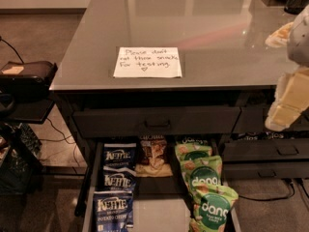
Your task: Pick brown chip bag from middle drawer and place on counter
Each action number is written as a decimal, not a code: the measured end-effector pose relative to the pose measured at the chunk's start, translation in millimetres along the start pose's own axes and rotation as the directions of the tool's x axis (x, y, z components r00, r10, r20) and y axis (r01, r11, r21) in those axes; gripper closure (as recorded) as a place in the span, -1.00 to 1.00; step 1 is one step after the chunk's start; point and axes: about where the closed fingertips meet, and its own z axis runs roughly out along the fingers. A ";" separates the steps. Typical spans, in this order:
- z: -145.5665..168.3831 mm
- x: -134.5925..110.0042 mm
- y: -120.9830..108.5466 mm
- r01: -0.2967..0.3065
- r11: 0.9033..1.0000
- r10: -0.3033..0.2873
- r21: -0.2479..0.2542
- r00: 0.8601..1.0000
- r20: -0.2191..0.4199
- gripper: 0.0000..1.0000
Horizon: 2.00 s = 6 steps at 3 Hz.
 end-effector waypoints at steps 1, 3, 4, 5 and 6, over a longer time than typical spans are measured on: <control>33.7 -5.4 14.0 0.006 1.000 -0.004 -0.029 0.998 0.069 -1.00; 143.1 -27.6 60.0 -0.007 0.994 0.029 -0.110 0.978 0.206 -1.00; 200.1 -39.4 90.8 -0.014 0.989 0.048 -0.148 0.972 0.229 -1.00; 200.2 -39.4 90.8 -0.014 0.989 0.048 -0.148 0.972 0.229 -1.00; 226.7 -36.3 93.4 -0.044 0.991 0.070 -0.124 0.974 0.215 -1.00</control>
Offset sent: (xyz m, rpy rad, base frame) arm -0.0038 0.0672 -0.1677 0.2809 0.0684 0.0671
